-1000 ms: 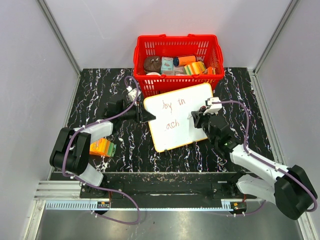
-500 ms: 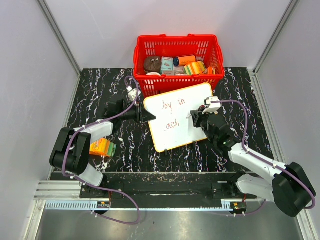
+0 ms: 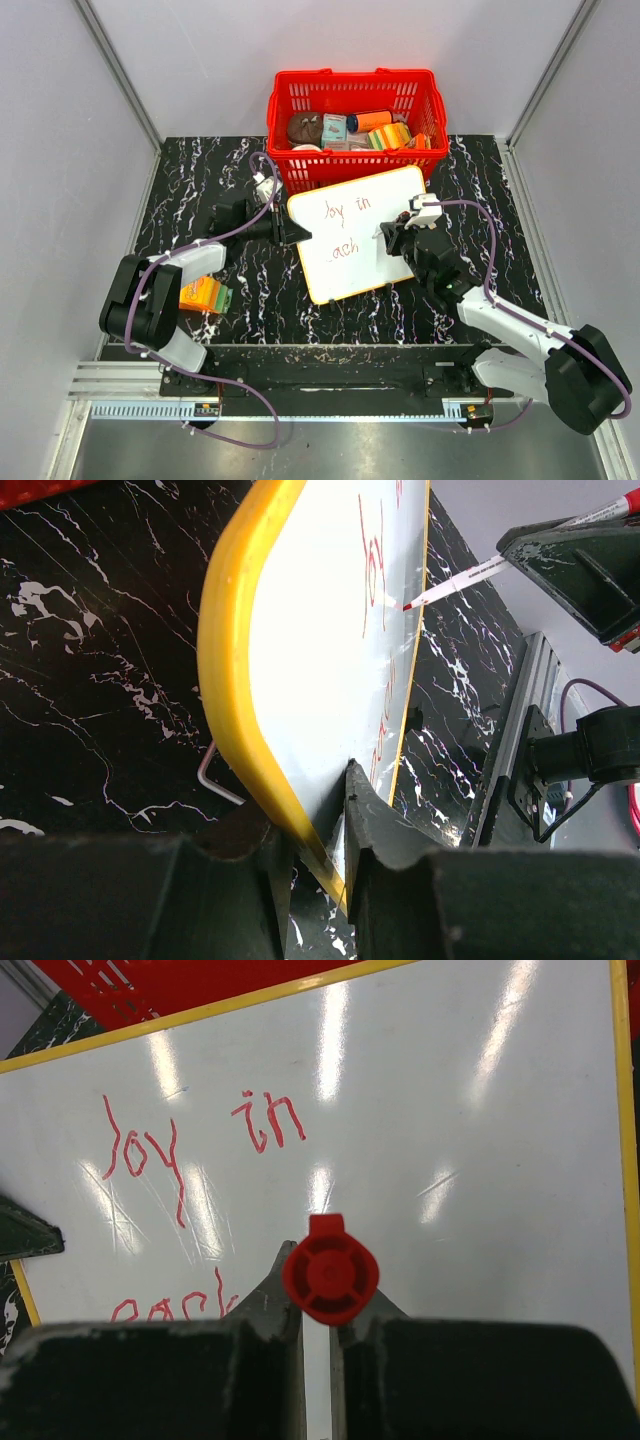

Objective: Write a sentence on the whiteboard
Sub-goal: Write on the whiteboard with the whiteboard.

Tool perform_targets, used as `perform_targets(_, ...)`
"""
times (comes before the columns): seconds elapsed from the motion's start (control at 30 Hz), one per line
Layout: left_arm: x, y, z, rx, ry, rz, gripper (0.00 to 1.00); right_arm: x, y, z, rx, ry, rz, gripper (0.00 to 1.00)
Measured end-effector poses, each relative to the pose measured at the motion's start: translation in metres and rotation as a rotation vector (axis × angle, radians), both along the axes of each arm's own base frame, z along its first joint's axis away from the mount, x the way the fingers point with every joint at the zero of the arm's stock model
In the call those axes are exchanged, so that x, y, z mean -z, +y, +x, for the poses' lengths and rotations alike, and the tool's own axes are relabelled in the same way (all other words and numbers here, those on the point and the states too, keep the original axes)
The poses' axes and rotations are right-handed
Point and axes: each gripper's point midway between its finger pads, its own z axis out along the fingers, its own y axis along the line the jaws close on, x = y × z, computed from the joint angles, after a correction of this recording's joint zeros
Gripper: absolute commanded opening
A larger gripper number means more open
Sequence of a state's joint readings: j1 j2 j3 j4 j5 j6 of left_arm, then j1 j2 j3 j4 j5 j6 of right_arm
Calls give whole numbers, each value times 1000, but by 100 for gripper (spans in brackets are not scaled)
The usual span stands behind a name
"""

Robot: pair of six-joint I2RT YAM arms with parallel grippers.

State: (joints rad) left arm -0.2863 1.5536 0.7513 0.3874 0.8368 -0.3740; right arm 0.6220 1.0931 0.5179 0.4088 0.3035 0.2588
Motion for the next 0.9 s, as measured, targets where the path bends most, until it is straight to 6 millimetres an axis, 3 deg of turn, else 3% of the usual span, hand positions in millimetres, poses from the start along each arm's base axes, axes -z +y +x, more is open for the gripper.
perform_targets(0.9,0,0,0,0,0,0,0,10,-1,-9,-18,46,3,0)
